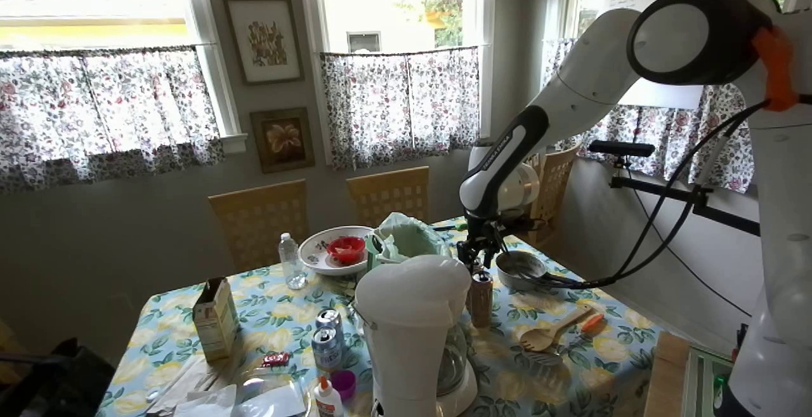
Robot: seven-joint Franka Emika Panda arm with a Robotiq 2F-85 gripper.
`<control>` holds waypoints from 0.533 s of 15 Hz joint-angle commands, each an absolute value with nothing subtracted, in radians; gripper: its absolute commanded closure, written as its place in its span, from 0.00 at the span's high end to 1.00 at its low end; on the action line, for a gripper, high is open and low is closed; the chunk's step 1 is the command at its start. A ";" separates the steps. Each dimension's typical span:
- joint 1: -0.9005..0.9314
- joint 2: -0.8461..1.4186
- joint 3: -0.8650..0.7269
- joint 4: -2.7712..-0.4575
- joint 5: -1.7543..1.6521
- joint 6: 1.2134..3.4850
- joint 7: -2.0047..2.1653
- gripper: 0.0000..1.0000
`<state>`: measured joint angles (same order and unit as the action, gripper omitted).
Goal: Put both cans into the bin
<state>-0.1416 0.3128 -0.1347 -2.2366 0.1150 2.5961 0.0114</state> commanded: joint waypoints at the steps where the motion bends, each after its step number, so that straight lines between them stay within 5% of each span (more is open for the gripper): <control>1: -0.151 0.322 -0.125 -2.224 0.113 2.597 0.000 0.57; 4: -0.152 0.318 -0.122 -2.228 0.116 2.594 -0.003 0.49; 8: -0.155 0.308 -0.118 -2.233 0.127 2.581 -0.001 0.50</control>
